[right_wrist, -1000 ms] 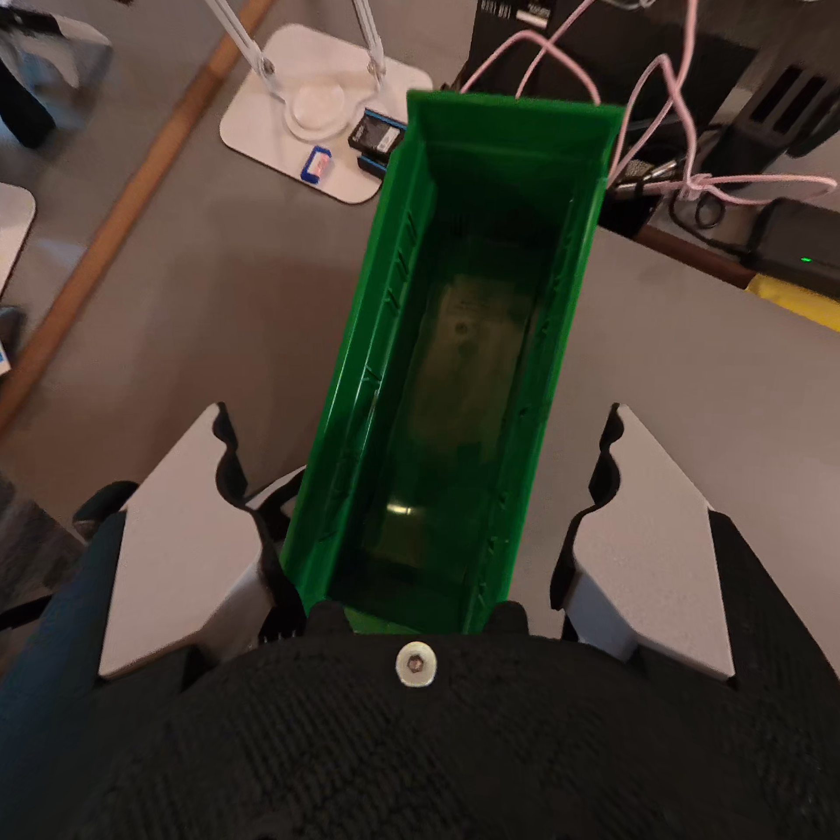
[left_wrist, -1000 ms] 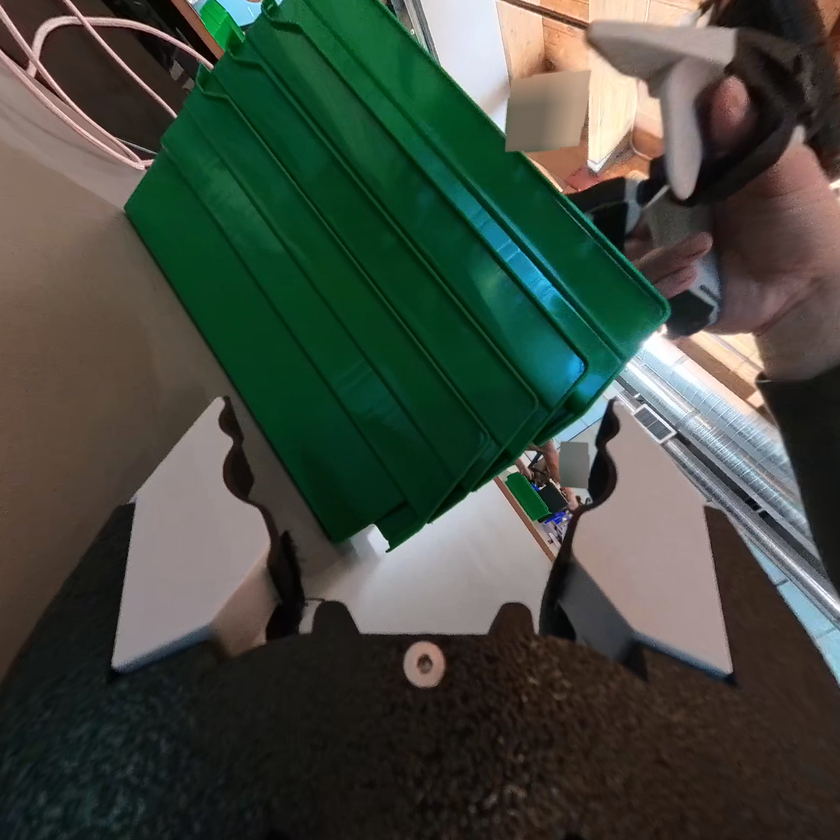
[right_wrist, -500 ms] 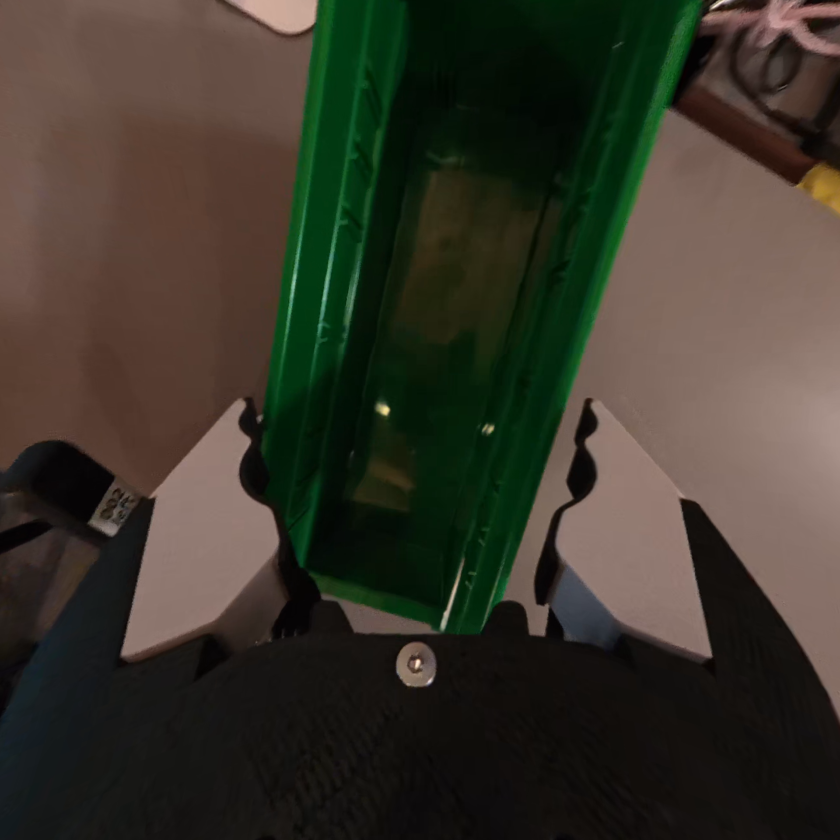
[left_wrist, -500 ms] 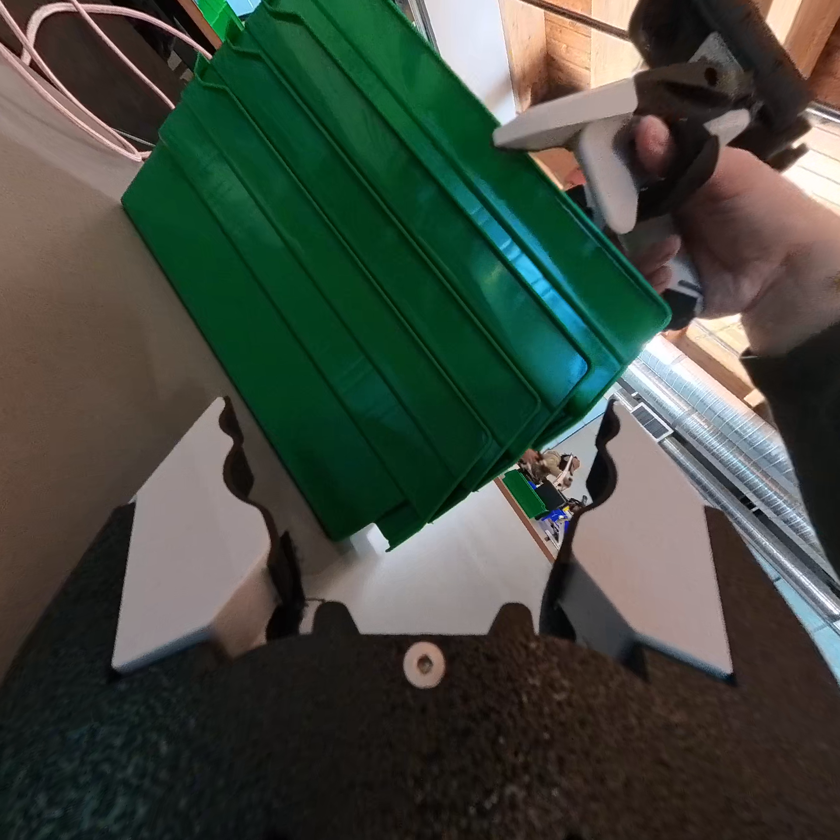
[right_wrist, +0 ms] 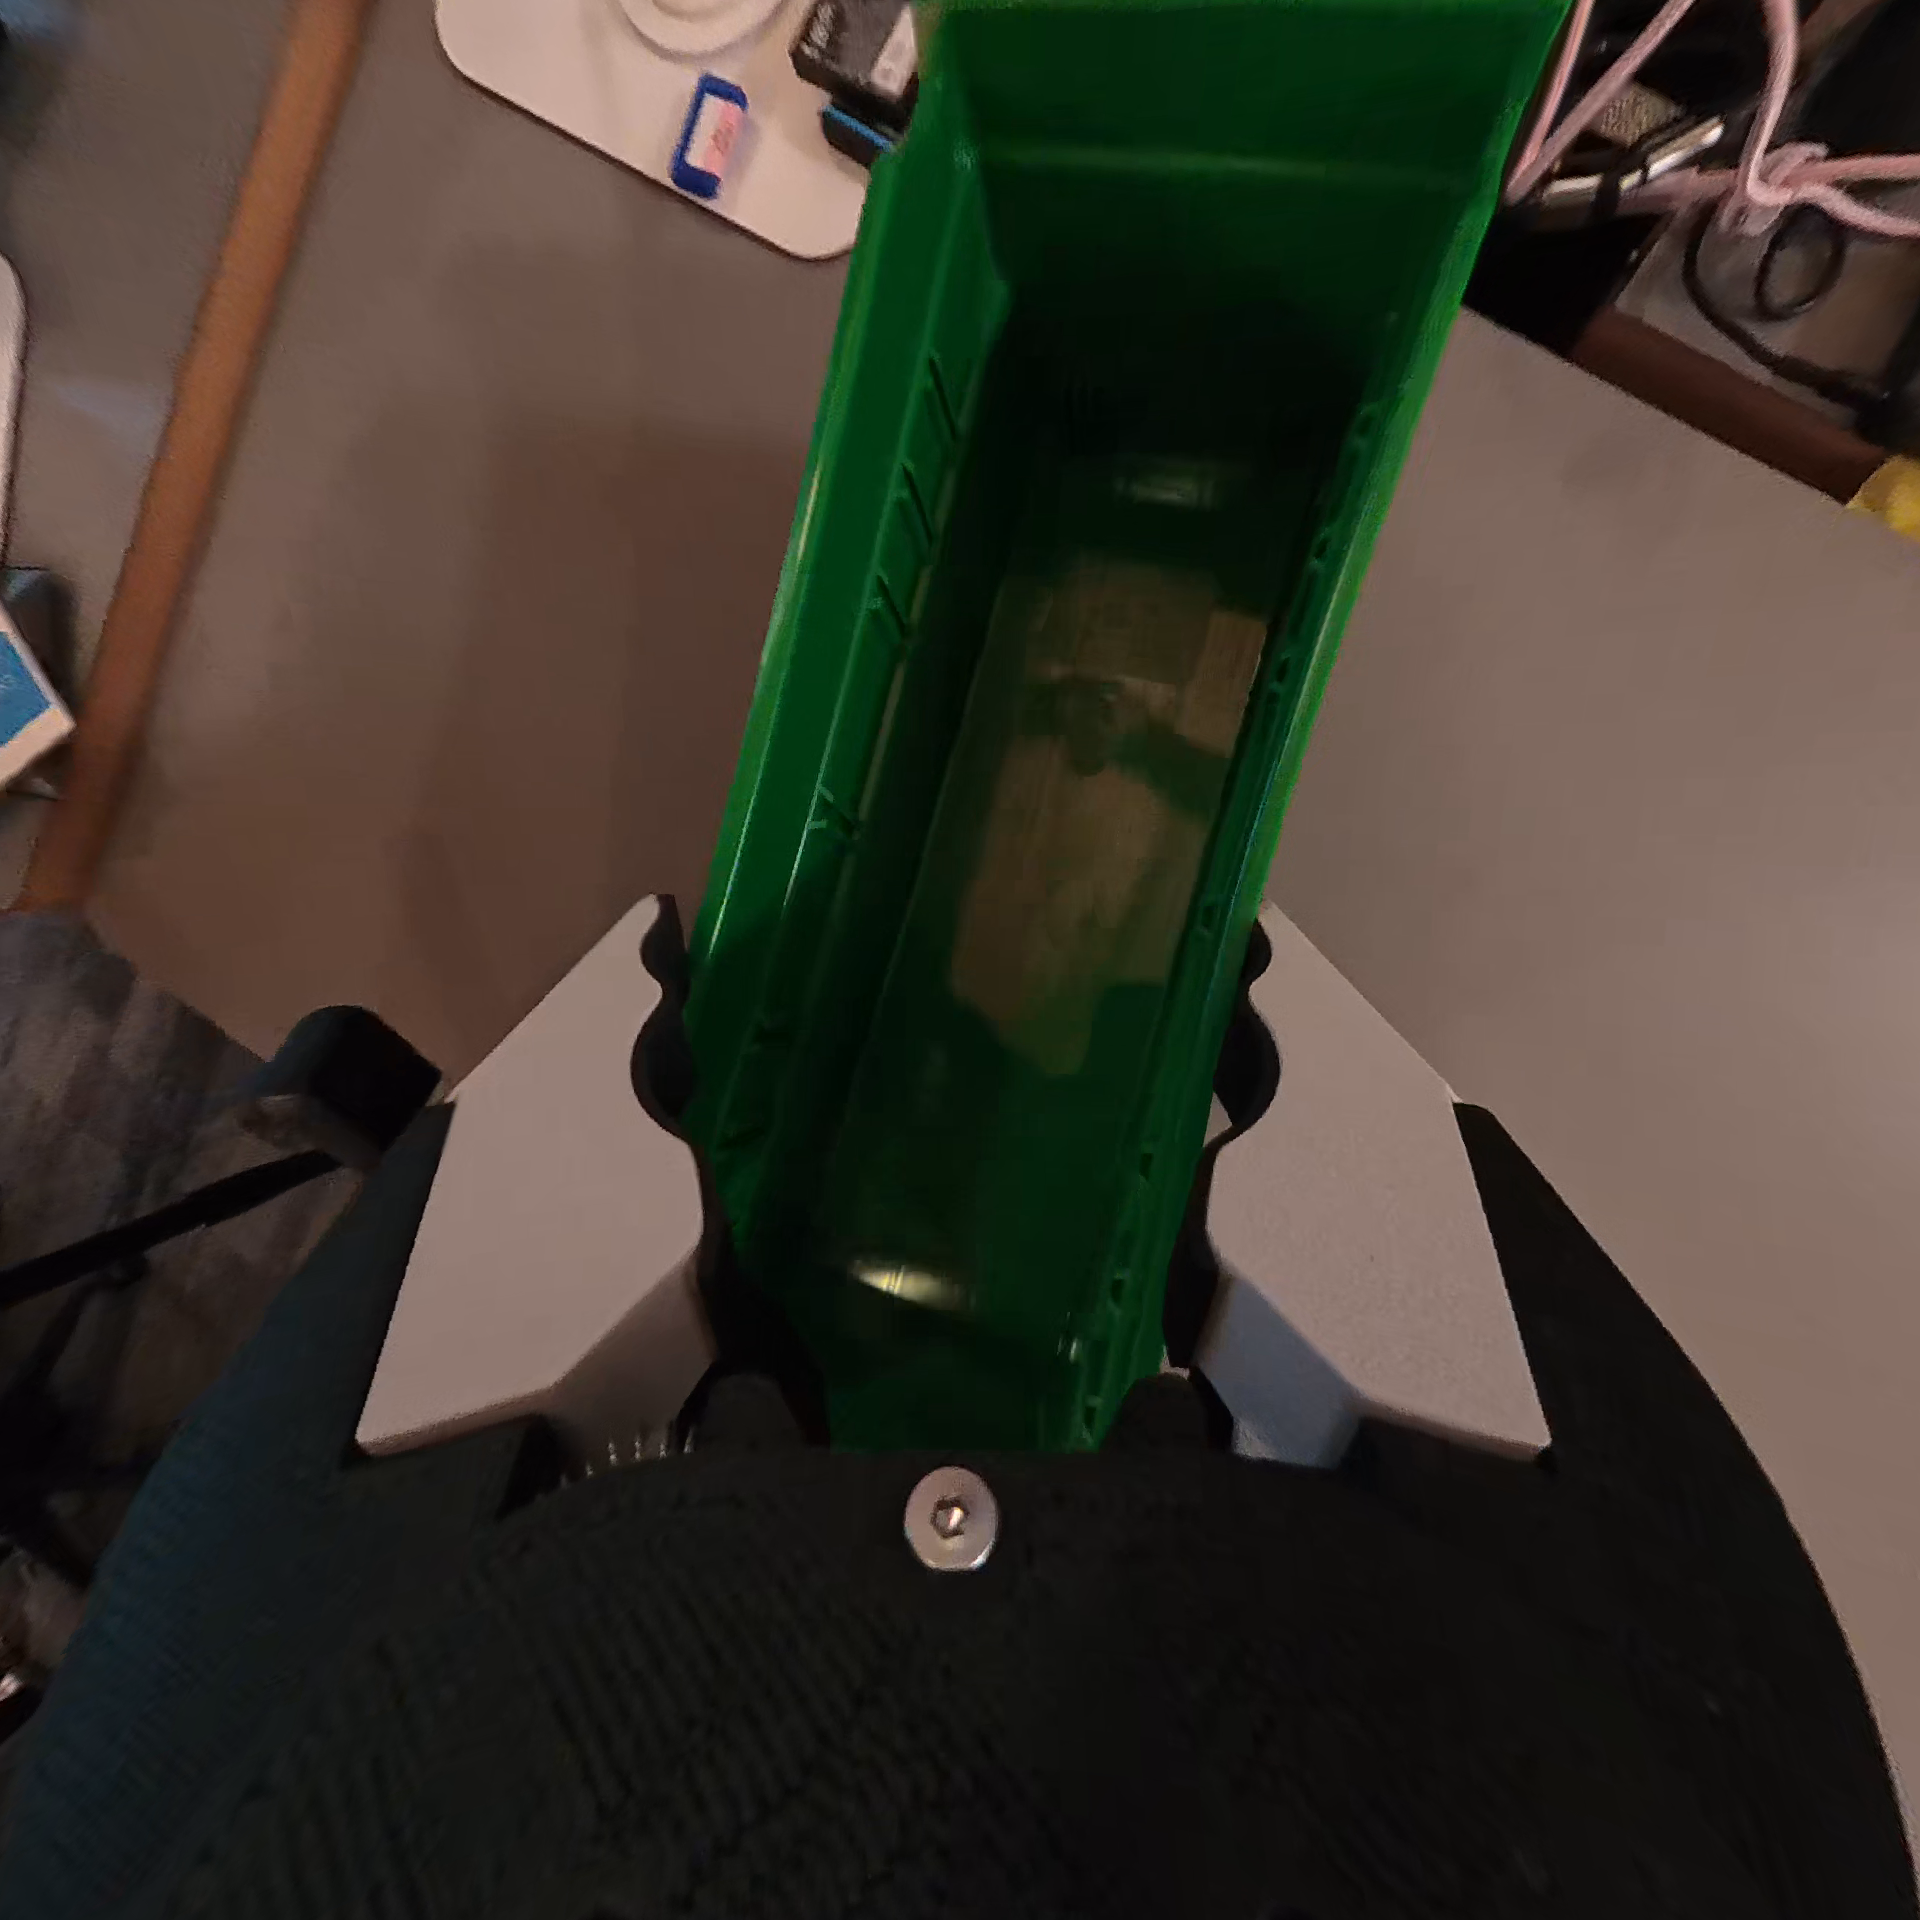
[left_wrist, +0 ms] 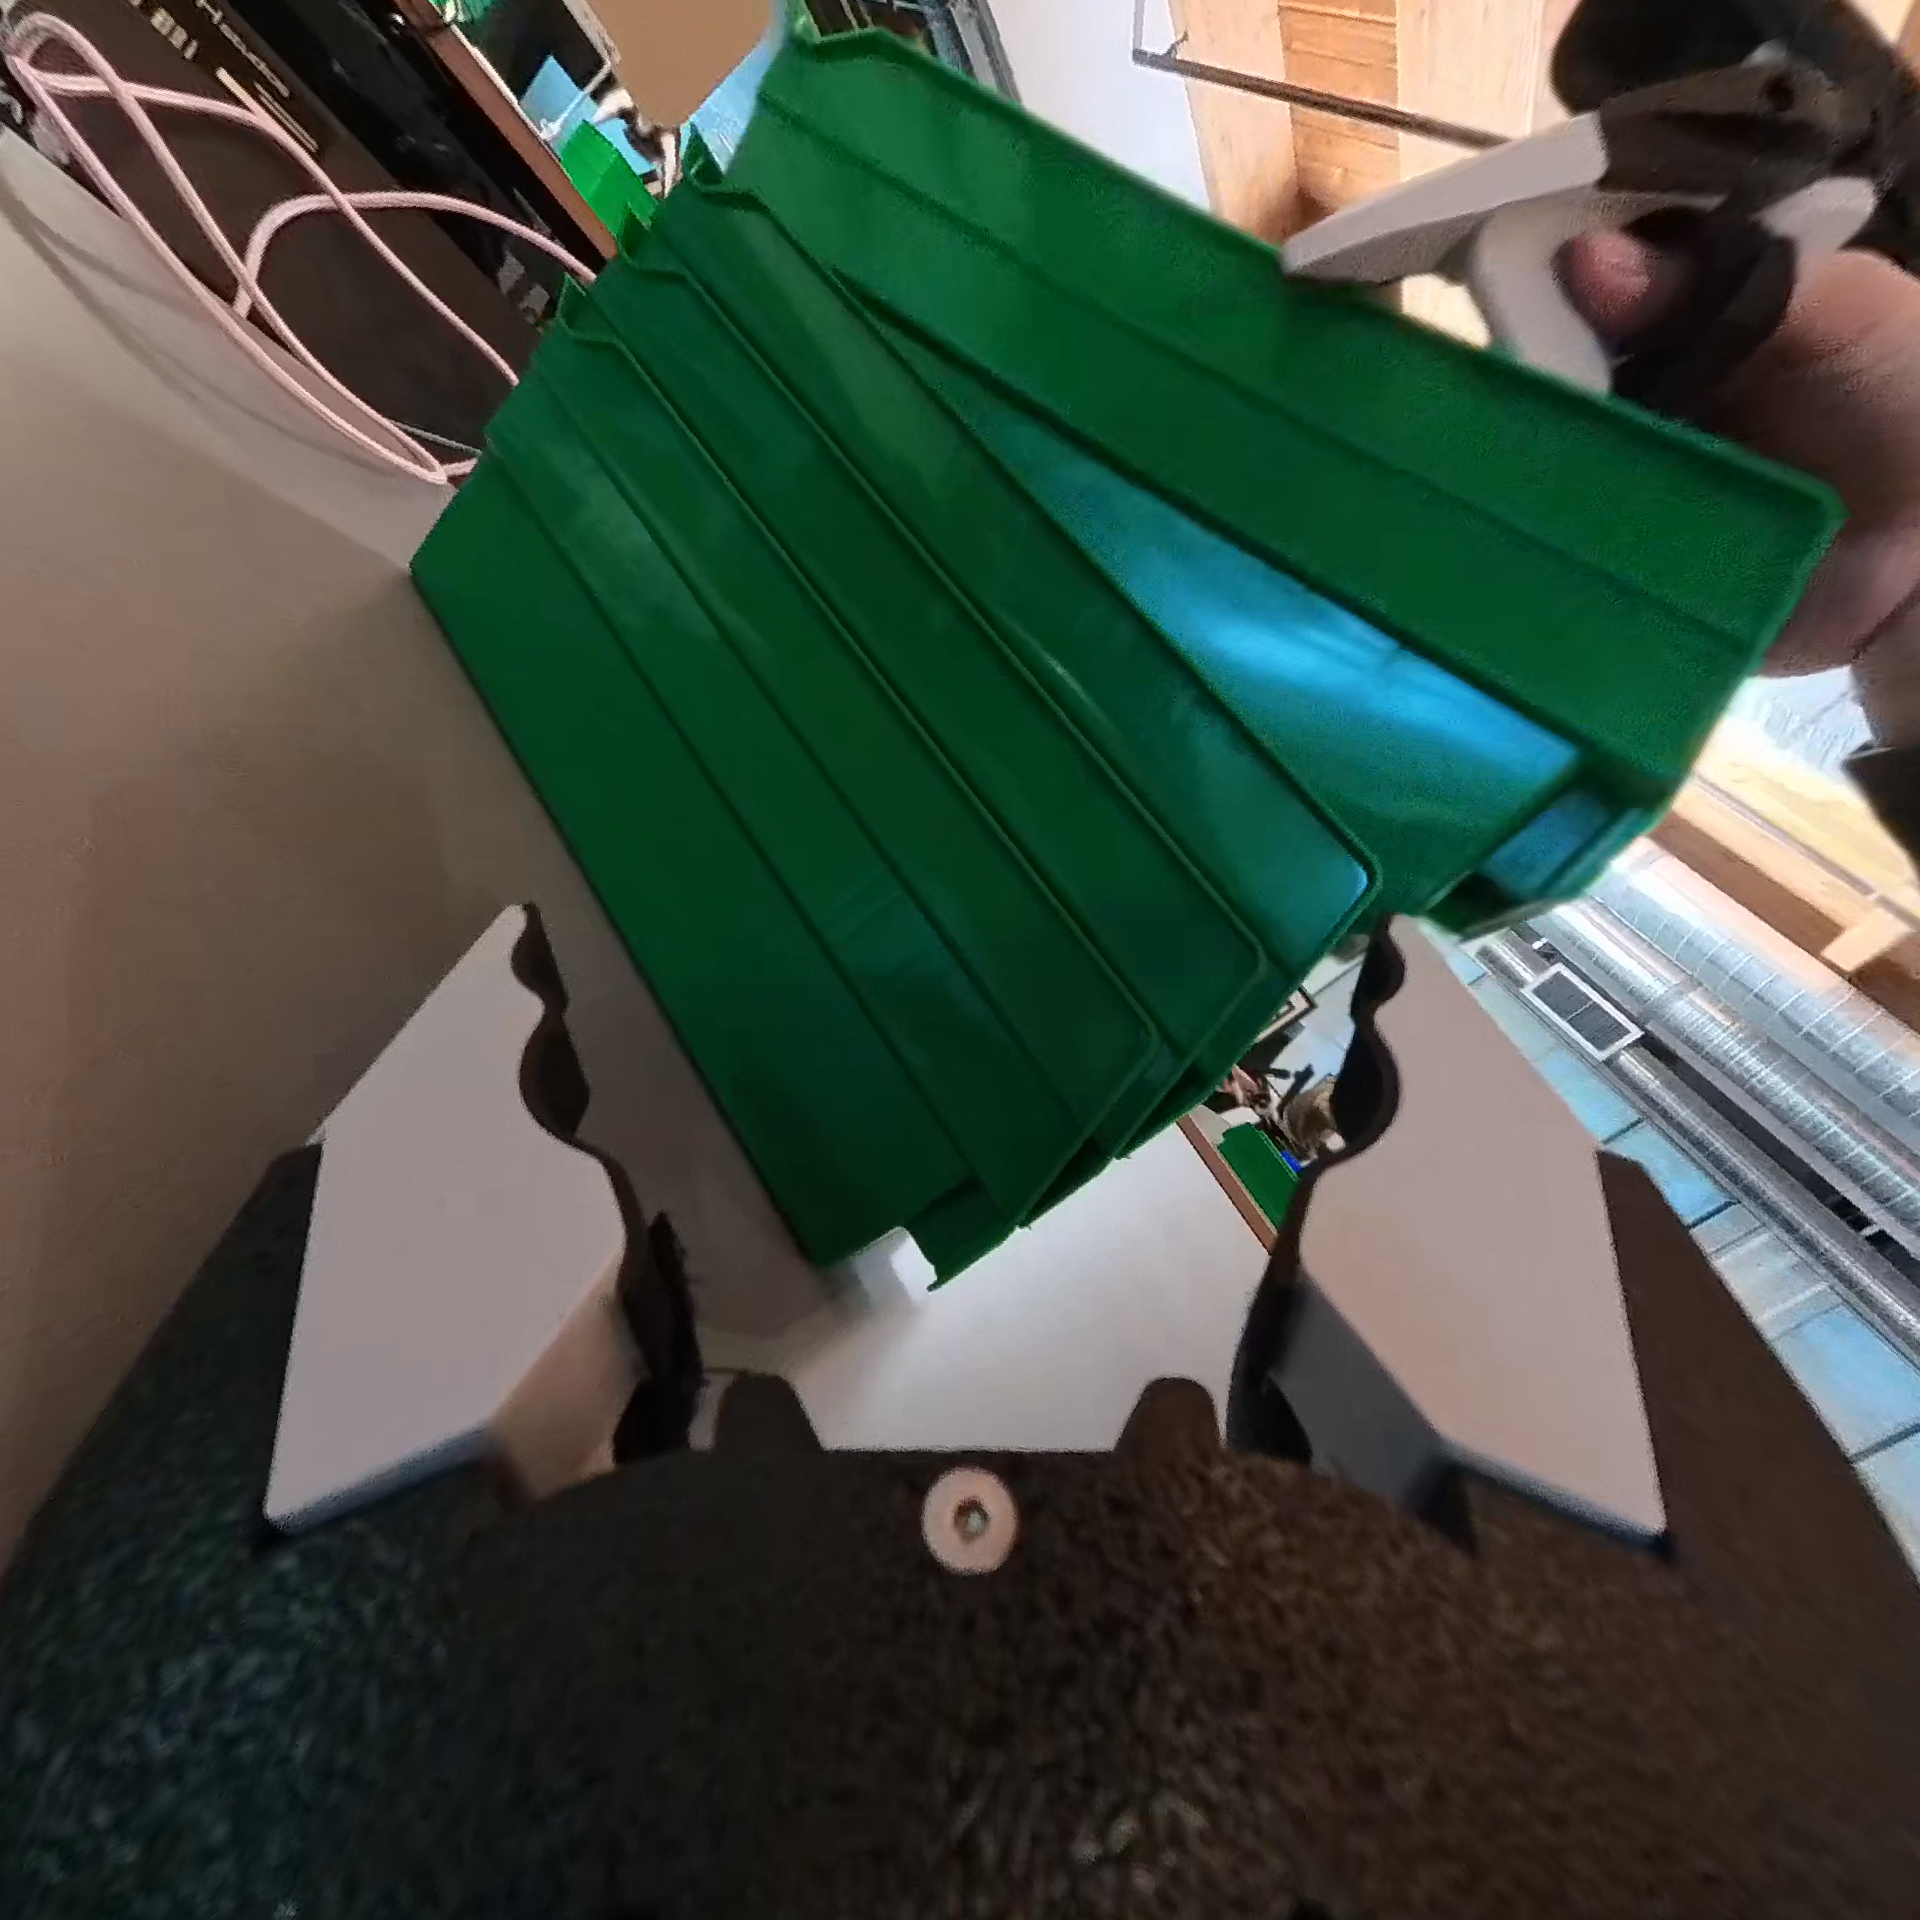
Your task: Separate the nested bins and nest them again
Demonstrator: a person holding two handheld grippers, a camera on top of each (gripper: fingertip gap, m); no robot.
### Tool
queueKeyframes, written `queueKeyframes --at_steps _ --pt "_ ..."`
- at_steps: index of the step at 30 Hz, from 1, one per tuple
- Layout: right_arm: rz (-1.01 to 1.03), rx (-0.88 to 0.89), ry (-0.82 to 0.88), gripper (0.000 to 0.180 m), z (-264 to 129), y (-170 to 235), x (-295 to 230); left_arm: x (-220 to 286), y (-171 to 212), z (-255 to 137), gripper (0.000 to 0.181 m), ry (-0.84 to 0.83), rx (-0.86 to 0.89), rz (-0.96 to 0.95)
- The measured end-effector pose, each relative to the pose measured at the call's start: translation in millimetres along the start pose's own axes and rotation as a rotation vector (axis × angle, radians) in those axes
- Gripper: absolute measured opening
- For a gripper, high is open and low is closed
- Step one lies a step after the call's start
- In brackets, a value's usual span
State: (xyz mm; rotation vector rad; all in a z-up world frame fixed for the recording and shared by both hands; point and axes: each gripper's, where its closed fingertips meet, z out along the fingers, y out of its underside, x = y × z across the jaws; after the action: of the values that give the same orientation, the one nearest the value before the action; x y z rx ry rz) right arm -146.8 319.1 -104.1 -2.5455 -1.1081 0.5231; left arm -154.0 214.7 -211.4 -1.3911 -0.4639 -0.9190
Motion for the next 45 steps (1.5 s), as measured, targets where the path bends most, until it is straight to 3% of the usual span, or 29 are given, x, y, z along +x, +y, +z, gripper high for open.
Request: queueKeyframes --at_steps 1,9,13,17,26,32,36,41,45 --pt "-0.005 0.015 -0.012 0.103 -7 -3 -2 0 0 0 0.145 0.001 0.001 -0.001" --pt "-0.045 0.176 -0.049 0.100 -92 -10 27 0 -1 -1 0.145 0.007 0.007 -0.013" --pt "0.019 0.253 0.008 0.099 -136 7 87 0 -1 -1 0.145 0.008 0.007 -0.014" --pt "0.137 0.298 0.066 0.099 -162 48 170 0 -1 0 0.145 0.005 0.004 -0.010" --pt "0.439 0.235 0.170 0.099 -134 194 343 -1 3 3 0.145 -0.013 -0.014 0.016" --pt "0.515 0.189 0.209 0.099 -102 256 394 0 5 4 0.144 -0.011 -0.024 0.018" --pt "0.515 0.204 0.226 0.101 -97 266 408 0 4 4 0.145 -0.008 -0.019 0.015" --pt "0.444 0.165 0.344 0.119 -96 274 419 0 4 3 0.145 -0.003 -0.019 0.004" --pt "0.403 0.328 0.462 0.138 -130 219 404 0 4 4 0.145 0.001 -0.020 -0.004"
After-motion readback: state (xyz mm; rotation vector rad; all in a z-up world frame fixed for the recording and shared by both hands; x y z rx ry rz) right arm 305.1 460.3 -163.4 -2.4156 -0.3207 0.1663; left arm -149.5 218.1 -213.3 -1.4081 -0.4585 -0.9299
